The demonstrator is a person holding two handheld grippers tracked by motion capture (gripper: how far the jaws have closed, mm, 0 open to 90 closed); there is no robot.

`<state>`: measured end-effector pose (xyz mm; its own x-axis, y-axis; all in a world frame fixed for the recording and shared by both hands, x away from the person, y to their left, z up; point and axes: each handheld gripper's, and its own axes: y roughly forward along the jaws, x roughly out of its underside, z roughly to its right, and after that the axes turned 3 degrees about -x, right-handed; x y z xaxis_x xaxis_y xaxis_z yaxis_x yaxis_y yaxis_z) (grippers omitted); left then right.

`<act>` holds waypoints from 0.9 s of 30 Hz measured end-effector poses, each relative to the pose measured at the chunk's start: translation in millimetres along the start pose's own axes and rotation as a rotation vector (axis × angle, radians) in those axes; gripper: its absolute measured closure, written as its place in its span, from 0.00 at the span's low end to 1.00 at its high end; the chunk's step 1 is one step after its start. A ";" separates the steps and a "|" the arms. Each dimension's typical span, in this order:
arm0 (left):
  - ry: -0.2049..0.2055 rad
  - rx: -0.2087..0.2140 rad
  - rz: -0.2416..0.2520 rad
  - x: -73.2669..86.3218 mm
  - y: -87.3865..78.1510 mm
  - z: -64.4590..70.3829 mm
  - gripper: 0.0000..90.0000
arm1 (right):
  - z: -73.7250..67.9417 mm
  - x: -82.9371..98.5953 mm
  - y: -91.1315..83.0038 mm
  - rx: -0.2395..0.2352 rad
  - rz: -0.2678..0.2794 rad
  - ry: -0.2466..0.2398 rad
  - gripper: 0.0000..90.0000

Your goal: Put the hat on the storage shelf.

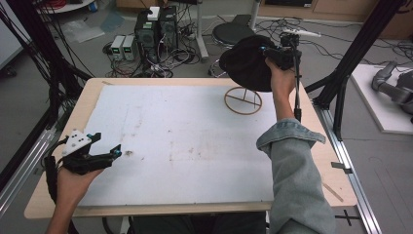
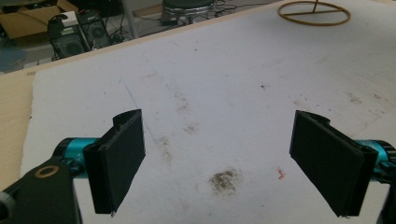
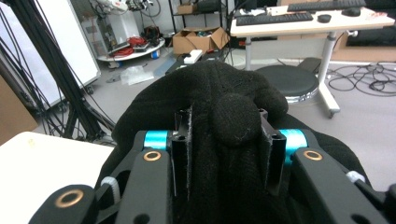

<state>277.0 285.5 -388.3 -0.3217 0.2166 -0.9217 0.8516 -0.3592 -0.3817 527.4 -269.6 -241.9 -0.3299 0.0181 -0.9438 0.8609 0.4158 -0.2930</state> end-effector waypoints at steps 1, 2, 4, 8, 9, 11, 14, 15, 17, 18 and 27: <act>0.001 -0.001 0.000 -0.2 -0.2 0.0 0.20 | 0.2 0.2 0.3 -0.002 -0.002 0.007 0.72; 0.001 -0.001 0.000 -0.2 -0.2 0.0 0.20 | 0.2 0.2 0.3 -0.002 -0.002 0.007 0.72; 0.002 -0.001 0.000 -0.3 -0.5 -0.3 0.20 | 0.3 0.7 1.1 0.002 -0.003 0.014 0.71; 0.001 0.000 0.000 -0.3 -0.1 0.3 0.20 | 2.4 1.3 1.9 -0.001 -0.009 0.026 0.68; 0.001 0.000 0.000 -0.3 -0.1 0.3 0.20 | 2.4 1.3 1.9 -0.001 -0.009 0.026 0.68; 0.000 0.000 0.000 -0.5 -0.2 0.2 0.20 | 3.2 1.6 2.0 -0.002 -0.010 0.037 0.65; 0.000 -0.001 0.000 -0.2 -0.1 -0.1 0.20 | 4.5 1.9 2.1 -0.010 -0.010 0.043 0.62; 0.000 -0.001 0.000 -0.2 -0.1 -0.2 0.20 | 4.8 2.1 2.2 -0.011 -0.012 0.055 0.60; 0.001 0.000 0.000 -0.3 -0.2 -0.2 0.20 | 6.7 2.6 2.5 -0.024 -0.012 0.071 0.57; 0.001 0.000 0.000 -0.3 -0.2 -0.2 0.20 | 7.7 3.0 2.6 -0.029 -0.012 0.077 0.56; 0.002 0.001 0.002 -0.8 -0.7 0.1 0.20 | 14.2 4.5 2.9 -0.079 0.000 0.154 0.44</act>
<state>276.6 285.4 -387.3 -0.3195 0.2176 -0.9222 0.8518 -0.3605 -0.3802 534.0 -281.2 -249.2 -0.3908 0.1548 -0.9074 0.8299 0.4858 -0.2745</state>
